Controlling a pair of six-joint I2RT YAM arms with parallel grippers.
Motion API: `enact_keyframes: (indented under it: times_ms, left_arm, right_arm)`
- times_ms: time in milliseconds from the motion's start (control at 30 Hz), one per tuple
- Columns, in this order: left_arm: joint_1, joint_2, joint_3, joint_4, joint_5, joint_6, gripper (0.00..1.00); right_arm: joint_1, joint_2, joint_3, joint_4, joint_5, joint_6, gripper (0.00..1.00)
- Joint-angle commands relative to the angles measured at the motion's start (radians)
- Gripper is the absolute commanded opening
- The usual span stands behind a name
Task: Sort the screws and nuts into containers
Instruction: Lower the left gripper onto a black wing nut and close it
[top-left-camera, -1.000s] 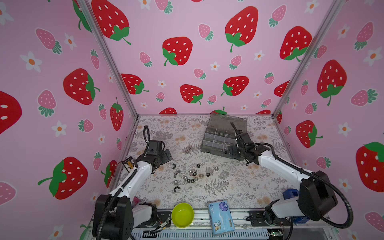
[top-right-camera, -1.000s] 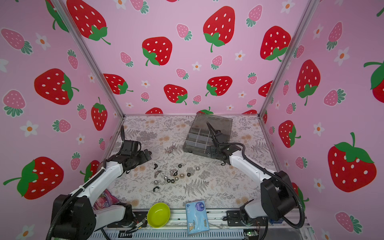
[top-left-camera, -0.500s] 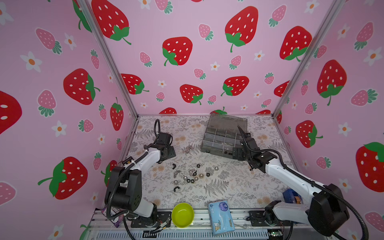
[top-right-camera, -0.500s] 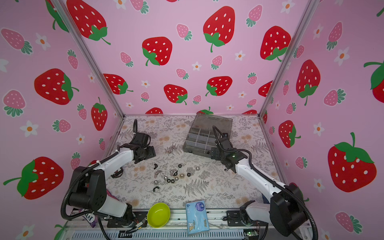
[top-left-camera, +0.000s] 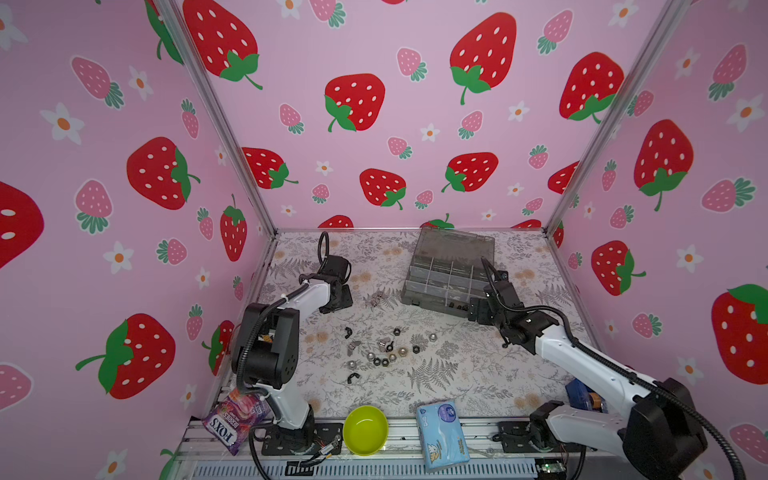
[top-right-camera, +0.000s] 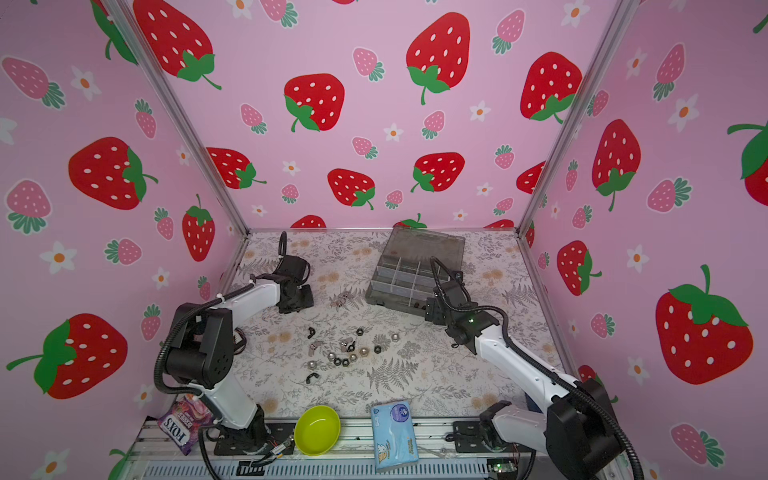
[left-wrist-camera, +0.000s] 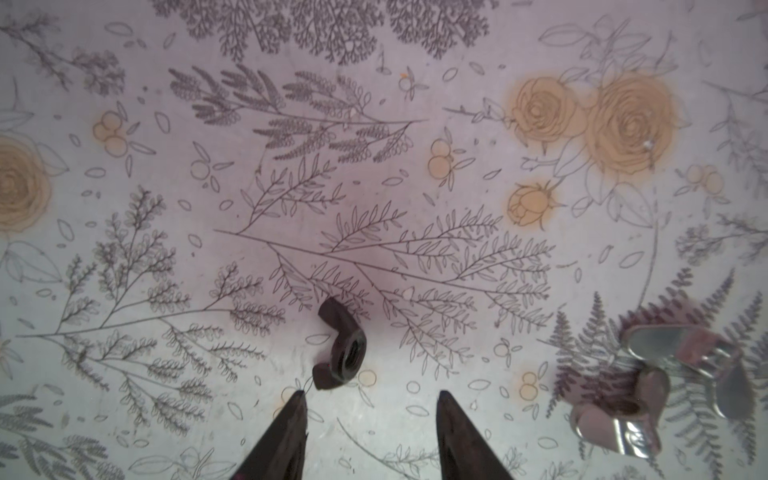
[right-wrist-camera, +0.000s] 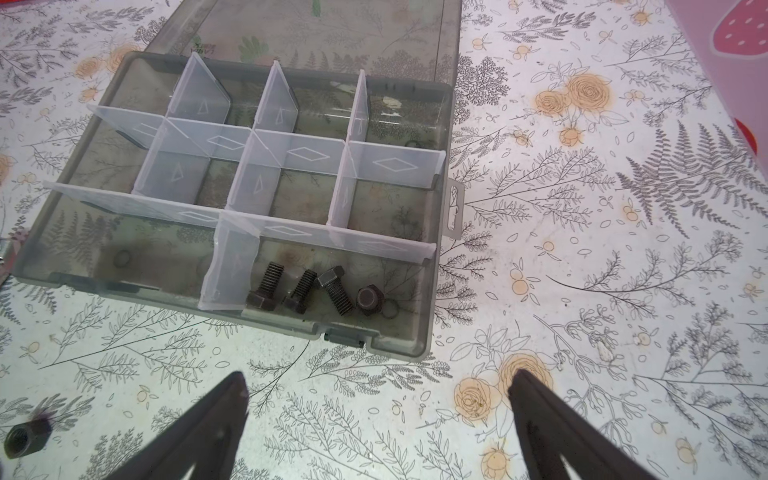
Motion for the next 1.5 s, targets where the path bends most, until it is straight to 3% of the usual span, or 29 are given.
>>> enact_keyframes:
  times_ms: [0,200,867,1300,1467]
  left_arm:
    - [0.012,0.041,0.06,-0.032,-0.003,0.023,0.5]
    - [0.027,0.091,0.097,-0.038,0.017,0.031,0.43]
    - [0.048,0.112,0.065,-0.025,0.055,0.022,0.2]
    - [0.049,0.103,0.016,0.006,0.081,-0.002,0.22]
    - [0.046,0.117,0.021,0.005,0.089,-0.005,0.12]
  right_arm:
    - [-0.005,0.018,0.008,-0.028,0.021,-0.032,1.0]
    - [-0.007,-0.015,-0.002,0.02,-0.055,-0.075,1.0]
    - [-0.007,0.007,0.032,-0.01,-0.016,-0.057,1.0]
    - [-0.007,0.004,0.037,-0.036,0.003,-0.05,1.0]
    - [-0.007,0.004,0.042,-0.045,0.015,-0.047,1.0]
